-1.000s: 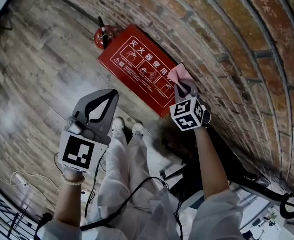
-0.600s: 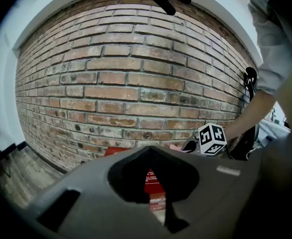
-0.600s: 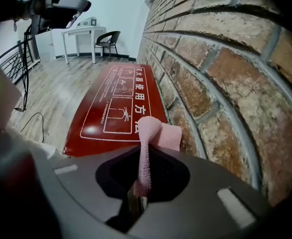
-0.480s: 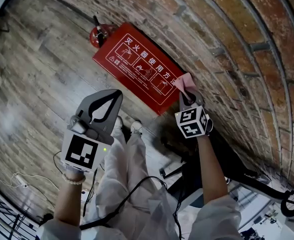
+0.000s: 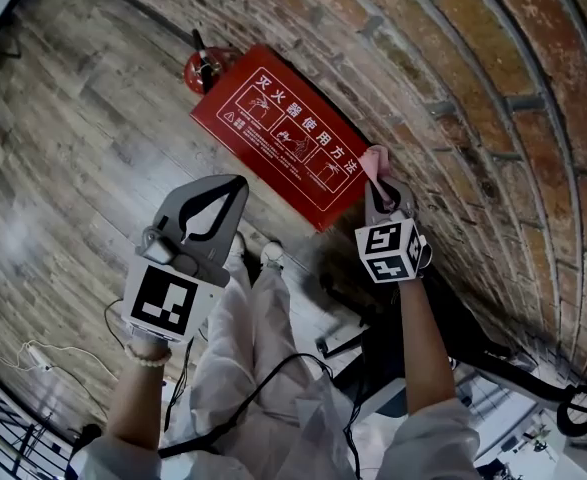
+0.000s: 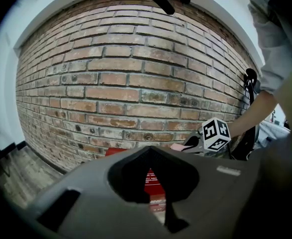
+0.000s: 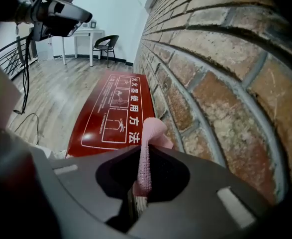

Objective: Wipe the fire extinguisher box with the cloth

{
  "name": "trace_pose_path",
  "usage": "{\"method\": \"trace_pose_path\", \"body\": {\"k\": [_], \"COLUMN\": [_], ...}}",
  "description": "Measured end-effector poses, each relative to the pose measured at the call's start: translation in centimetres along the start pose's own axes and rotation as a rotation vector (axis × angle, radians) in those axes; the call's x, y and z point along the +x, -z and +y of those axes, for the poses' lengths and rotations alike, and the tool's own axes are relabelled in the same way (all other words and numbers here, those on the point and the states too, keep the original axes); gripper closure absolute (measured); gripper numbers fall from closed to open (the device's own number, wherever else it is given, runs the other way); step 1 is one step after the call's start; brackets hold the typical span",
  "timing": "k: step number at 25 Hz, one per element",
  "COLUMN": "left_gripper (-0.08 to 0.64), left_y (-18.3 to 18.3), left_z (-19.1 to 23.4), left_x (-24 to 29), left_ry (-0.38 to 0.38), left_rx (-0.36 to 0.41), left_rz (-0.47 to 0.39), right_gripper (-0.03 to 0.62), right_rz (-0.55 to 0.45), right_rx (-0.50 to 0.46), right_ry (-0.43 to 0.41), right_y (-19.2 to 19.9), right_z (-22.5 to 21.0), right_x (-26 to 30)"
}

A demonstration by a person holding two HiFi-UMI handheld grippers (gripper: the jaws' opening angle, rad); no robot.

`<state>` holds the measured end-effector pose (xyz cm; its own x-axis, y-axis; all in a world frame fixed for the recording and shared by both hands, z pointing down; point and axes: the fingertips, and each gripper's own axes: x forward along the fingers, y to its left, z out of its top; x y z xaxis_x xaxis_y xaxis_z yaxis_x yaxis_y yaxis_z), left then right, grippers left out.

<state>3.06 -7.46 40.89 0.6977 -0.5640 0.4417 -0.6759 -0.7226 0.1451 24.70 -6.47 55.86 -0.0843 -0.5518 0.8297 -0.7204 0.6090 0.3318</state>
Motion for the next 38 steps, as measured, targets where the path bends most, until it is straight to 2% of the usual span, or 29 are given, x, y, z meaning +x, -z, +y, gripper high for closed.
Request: {"method": "trace_pose_path", "body": {"k": [8,23,31,36,38], "left_gripper": [0.560,0.560,0.560,0.560,0.560], "left_y": [0.2,2.1,3.7,4.8,5.1], "left_z": [1.2,6.0,7.4,7.6,7.7], "left_x": [-1.2,-5.6,-7.2,-7.8,-7.9], "left_ry": [-0.025,-0.163,-0.212,-0.229,-0.232], "left_rx": [-0.009,-0.074,-0.110,-0.136,-0.140], "left_rz": [-0.009,-0.020,-0.016,-0.010,-0.005], "right_gripper": [0.565,0.565,0.565,0.565,0.565], "right_rz": [-0.122,-0.306,-0.327,-0.270,-0.245], "right_rx": [-0.057,-0.272,-0.389,-0.505,-0.514], "right_ry": [0.038,-0.072,-0.090,-0.090,-0.098], "right_y": [-5.7,-20.4,-26.0,-27.0,-27.0], "right_z": [-1.1,3.8,6.3,8.5,9.2], "right_x": [-2.4,1.9,5.6,8.5,9.6]}}
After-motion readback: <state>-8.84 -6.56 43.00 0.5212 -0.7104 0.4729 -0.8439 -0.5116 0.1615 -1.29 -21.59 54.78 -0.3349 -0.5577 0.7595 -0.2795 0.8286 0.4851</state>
